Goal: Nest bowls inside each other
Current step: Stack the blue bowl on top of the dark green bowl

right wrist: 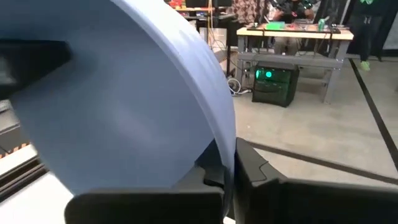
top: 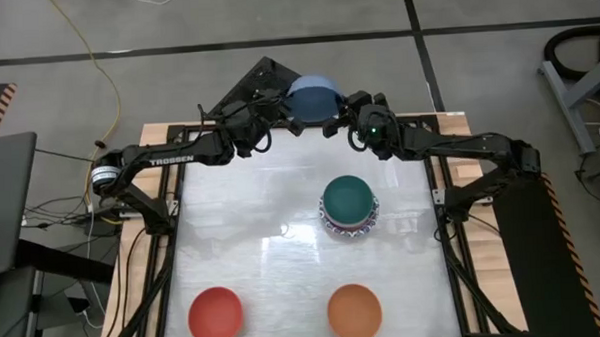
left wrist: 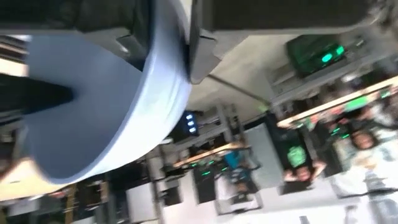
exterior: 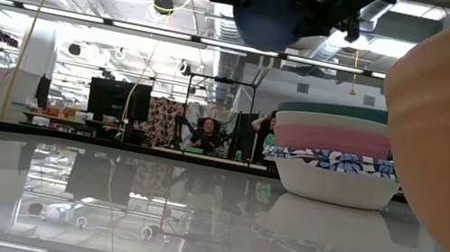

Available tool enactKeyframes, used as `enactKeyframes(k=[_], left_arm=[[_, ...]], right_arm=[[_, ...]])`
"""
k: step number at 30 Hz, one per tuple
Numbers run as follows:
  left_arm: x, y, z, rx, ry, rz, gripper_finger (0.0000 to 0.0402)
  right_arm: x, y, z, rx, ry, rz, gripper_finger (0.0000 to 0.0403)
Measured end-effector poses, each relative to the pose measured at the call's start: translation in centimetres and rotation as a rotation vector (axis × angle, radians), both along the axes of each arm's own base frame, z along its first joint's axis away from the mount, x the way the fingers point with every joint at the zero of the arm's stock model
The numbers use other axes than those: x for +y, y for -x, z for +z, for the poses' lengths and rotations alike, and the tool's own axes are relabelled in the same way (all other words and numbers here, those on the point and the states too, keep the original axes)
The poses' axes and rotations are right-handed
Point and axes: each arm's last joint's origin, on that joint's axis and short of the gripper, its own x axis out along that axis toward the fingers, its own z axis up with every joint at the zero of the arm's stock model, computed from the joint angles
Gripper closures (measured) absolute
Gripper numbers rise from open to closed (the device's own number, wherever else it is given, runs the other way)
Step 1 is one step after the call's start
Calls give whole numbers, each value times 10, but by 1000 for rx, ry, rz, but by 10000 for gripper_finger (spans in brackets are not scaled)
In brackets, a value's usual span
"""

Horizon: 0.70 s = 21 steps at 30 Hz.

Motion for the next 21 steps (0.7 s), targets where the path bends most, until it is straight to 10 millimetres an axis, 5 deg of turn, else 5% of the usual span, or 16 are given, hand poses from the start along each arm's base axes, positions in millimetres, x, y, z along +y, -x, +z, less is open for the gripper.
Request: enactKeyframes(k=[11,21], left_arm=[[-6,-2,-4,70,24,-212,208],[-8,2,-7,134,78,-230,164]], right_arm=[[1,3,-9,33,-93,61,399],[-2,6,-11,12,-164,97,399]])
